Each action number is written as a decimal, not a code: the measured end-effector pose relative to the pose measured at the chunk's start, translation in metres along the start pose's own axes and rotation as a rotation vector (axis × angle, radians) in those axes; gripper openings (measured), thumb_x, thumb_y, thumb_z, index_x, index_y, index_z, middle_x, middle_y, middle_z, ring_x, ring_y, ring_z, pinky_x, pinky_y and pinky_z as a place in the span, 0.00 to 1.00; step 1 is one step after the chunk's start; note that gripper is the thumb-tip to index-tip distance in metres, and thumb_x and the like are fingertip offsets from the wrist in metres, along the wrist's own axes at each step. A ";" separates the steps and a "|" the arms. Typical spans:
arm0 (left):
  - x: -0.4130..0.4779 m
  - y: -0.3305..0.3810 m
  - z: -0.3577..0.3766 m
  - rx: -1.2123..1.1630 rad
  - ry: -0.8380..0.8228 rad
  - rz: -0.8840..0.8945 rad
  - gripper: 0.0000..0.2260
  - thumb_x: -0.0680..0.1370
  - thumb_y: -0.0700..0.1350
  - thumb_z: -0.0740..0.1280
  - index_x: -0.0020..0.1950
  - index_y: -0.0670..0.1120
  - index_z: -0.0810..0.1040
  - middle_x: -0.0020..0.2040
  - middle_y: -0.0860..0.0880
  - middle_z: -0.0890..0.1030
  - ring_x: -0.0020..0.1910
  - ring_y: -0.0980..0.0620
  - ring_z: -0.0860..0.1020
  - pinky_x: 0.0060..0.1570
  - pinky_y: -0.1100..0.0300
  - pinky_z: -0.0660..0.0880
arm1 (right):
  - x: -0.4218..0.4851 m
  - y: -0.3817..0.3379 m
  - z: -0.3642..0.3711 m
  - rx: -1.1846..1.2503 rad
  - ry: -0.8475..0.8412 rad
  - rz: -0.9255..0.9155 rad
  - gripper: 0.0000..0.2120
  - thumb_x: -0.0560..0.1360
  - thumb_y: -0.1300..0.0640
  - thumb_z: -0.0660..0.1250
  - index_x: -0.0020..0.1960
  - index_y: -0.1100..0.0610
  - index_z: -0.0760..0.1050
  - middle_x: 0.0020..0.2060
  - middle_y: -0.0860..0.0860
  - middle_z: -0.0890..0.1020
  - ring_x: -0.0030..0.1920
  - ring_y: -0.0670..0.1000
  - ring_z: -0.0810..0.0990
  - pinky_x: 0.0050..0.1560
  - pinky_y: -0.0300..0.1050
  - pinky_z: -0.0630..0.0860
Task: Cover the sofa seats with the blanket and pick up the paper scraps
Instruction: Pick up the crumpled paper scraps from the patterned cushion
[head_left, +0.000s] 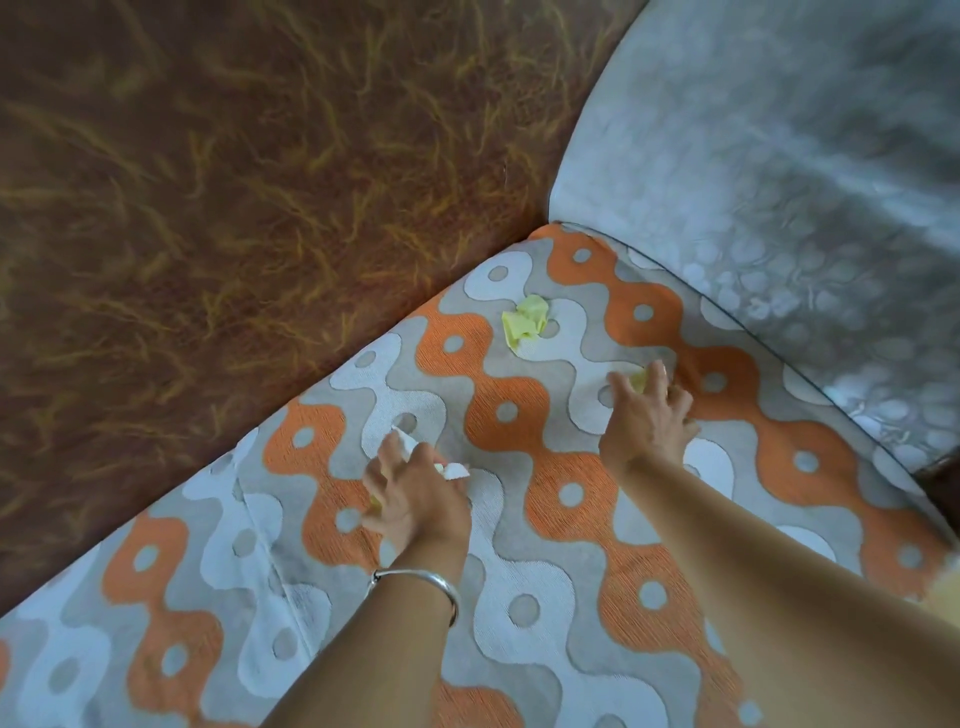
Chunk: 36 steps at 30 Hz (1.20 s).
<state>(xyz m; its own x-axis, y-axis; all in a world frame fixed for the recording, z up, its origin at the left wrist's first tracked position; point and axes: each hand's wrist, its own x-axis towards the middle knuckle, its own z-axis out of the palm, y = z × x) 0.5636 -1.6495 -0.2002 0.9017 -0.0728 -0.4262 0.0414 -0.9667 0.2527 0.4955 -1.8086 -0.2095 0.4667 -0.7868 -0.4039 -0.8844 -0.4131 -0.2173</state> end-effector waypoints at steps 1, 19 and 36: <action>0.001 0.002 0.000 0.012 0.010 -0.001 0.09 0.75 0.43 0.68 0.54 0.49 0.76 0.70 0.52 0.60 0.69 0.47 0.59 0.60 0.44 0.65 | 0.003 -0.001 0.000 -0.007 0.020 -0.032 0.26 0.71 0.73 0.59 0.65 0.55 0.67 0.71 0.57 0.59 0.66 0.61 0.61 0.62 0.53 0.66; 0.038 0.068 -0.005 -0.472 0.055 0.151 0.13 0.74 0.37 0.65 0.57 0.46 0.74 0.58 0.46 0.74 0.46 0.51 0.70 0.49 0.56 0.72 | 0.055 -0.081 -0.004 0.016 -0.191 -0.381 0.29 0.80 0.55 0.59 0.76 0.46 0.50 0.62 0.60 0.73 0.61 0.60 0.74 0.58 0.51 0.71; -0.004 0.090 0.013 -0.478 -0.012 0.151 0.10 0.77 0.44 0.62 0.56 0.44 0.78 0.57 0.44 0.78 0.52 0.46 0.76 0.43 0.62 0.66 | 0.008 -0.007 -0.011 0.583 -0.168 -0.204 0.14 0.72 0.62 0.63 0.31 0.56 0.62 0.28 0.50 0.66 0.31 0.51 0.65 0.27 0.41 0.60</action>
<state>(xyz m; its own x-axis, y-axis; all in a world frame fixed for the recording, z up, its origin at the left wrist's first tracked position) 0.5580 -1.7392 -0.1869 0.9078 -0.2091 -0.3634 0.1058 -0.7244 0.6812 0.5055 -1.8171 -0.2013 0.6615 -0.6163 -0.4273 -0.6526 -0.1924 -0.7329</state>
